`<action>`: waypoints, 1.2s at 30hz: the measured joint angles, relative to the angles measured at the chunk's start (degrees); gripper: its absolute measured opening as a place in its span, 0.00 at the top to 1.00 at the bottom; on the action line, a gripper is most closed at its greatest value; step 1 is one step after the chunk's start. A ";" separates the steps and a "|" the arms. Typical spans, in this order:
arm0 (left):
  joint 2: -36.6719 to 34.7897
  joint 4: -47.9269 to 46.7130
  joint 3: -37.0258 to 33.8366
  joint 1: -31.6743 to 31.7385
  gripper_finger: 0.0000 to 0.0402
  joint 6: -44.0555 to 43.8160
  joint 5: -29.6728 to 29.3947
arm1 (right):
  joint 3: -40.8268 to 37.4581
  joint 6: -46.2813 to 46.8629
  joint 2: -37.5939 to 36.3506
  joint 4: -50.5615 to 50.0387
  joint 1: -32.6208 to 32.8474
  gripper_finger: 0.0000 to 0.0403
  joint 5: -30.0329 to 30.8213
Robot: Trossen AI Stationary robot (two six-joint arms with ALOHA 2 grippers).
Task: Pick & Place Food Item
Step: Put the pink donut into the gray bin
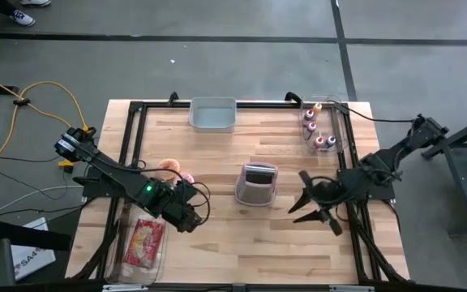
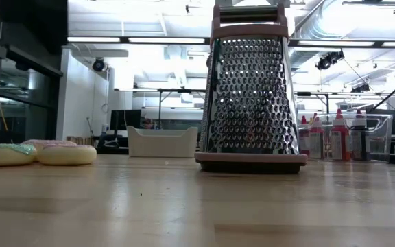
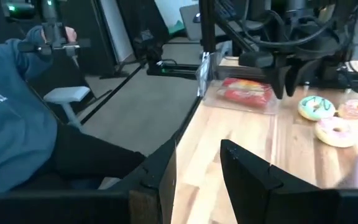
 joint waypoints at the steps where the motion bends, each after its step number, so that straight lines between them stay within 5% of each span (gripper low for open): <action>1: 0.00 0.45 0.00 0.28 0.71 0.89 -0.28 | -1.26 -0.10 -1.33 0.23 -0.21 0.72 0.08; 16: 0.00 5.60 0.00 4.65 0.71 14.59 -0.46 | -23.02 1.49 -28.21 6.47 -13.62 0.72 2.52; 36: 0.00 5.85 0.00 7.69 0.71 22.53 -0.38 | -39.14 5.35 -45.17 6.38 -17.84 0.72 8.44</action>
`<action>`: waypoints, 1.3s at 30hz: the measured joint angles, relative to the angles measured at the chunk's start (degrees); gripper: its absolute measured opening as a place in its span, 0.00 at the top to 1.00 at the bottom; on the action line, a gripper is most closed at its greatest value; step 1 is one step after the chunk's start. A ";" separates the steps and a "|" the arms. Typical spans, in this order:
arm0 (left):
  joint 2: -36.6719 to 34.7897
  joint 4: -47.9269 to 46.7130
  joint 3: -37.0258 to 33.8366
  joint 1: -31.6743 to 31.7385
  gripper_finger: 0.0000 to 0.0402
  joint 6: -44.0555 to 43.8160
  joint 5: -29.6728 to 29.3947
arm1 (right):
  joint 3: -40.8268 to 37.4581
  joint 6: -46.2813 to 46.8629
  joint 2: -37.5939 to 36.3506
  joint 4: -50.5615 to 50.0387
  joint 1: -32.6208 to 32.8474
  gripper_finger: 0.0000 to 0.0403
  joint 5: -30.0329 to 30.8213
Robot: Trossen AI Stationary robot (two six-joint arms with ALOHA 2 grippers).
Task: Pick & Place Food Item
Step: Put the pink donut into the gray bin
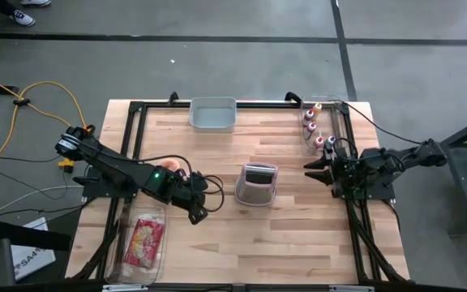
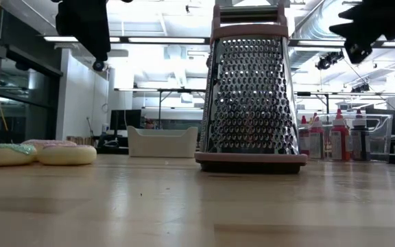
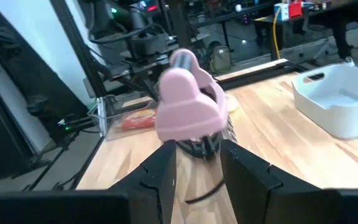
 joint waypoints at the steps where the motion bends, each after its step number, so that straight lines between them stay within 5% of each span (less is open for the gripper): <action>1: 0.00 -0.01 0.00 0.01 0.71 0.04 0.00 | -0.83 0.63 -0.99 -0.04 0.00 0.72 0.24; 19: 0.00 0.98 0.00 0.00 0.71 -0.14 0.01 | -11.45 3.69 -12.22 3.75 0.00 0.72 -0.27; 39: 0.00 1.06 0.00 0.01 0.71 -0.12 0.10 | -16.76 4.92 -12.70 11.80 0.00 0.72 -0.73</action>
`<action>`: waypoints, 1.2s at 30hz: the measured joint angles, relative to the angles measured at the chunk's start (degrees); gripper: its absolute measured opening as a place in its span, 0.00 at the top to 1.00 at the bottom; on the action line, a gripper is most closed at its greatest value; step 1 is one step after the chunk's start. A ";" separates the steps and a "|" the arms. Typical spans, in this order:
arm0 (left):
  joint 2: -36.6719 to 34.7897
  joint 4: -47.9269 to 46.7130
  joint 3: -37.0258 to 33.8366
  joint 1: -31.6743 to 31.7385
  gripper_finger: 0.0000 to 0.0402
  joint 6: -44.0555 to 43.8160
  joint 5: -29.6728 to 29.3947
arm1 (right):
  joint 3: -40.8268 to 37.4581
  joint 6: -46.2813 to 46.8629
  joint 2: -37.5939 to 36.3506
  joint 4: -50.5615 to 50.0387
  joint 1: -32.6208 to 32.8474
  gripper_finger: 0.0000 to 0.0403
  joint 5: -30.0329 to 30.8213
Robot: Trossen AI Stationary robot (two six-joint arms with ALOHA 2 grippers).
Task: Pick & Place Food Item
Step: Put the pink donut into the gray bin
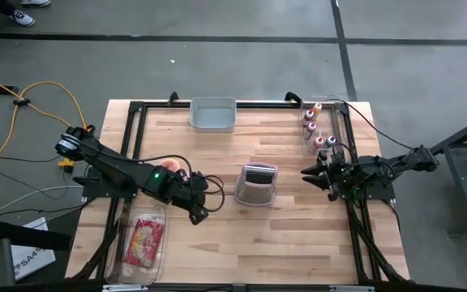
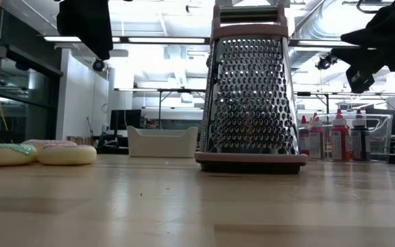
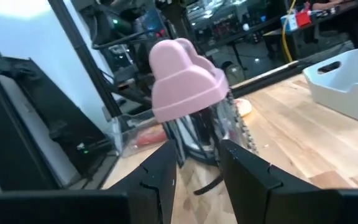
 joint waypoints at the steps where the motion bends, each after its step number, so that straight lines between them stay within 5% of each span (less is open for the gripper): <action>1: 0.00 0.00 0.00 -0.01 0.71 0.00 0.01 | -0.02 0.09 -0.01 0.23 0.00 0.72 -0.49; 19: 0.00 0.22 0.00 -0.01 0.71 0.02 0.20 | -0.09 -0.92 1.91 -0.02 0.01 0.72 3.57; 36: 0.00 0.20 0.00 -0.01 0.71 0.01 0.17 | -0.19 3.40 3.73 -1.75 0.00 0.72 -6.85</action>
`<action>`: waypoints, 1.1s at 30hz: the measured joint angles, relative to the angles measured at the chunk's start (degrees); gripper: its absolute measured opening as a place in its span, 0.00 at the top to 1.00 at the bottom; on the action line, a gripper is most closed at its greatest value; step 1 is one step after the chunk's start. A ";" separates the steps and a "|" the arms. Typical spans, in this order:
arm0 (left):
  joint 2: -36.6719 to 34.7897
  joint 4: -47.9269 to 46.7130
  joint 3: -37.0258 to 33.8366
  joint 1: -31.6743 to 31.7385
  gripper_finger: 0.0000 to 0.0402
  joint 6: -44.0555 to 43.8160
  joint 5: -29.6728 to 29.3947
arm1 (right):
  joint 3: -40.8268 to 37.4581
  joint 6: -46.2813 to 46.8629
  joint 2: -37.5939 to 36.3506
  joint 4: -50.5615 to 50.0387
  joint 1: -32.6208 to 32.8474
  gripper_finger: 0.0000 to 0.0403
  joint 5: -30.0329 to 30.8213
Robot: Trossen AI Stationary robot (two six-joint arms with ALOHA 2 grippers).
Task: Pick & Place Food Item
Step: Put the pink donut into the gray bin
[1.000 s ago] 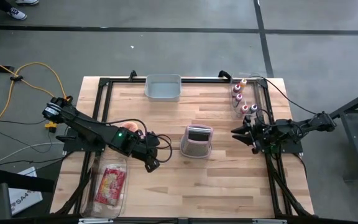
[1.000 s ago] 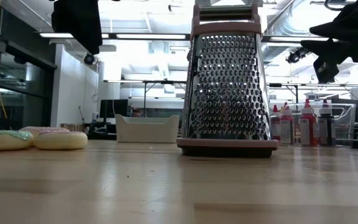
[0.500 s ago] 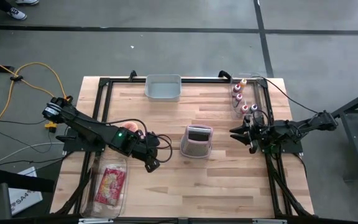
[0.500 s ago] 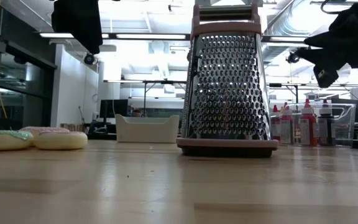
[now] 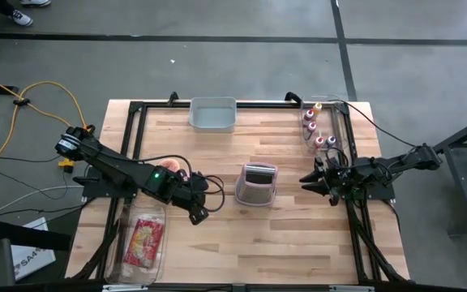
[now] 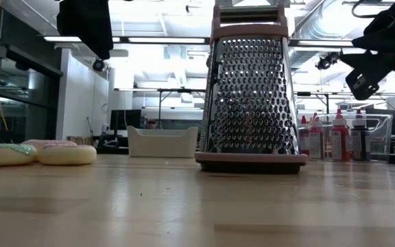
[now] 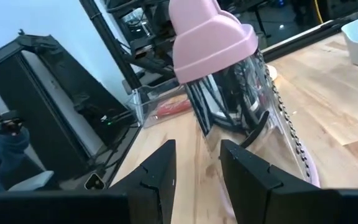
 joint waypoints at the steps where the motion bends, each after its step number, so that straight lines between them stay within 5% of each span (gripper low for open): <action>1: 0.00 0.00 0.00 0.00 0.71 0.01 0.00 | 0.00 -0.08 0.00 0.00 0.00 0.72 0.28; 14: 0.00 -0.02 0.00 -0.22 0.71 0.01 0.19 | 0.00 -2.18 0.00 0.12 -13.28 0.72 0.79; 22: 0.00 -0.04 0.00 -0.70 0.71 0.01 0.20 | 0.00 -1.39 0.08 -0.90 -24.26 0.72 -7.92; 33: 0.00 -0.04 0.00 -0.70 0.71 0.04 0.20 | 0.00 -3.24 0.26 -0.80 -25.38 0.72 -8.67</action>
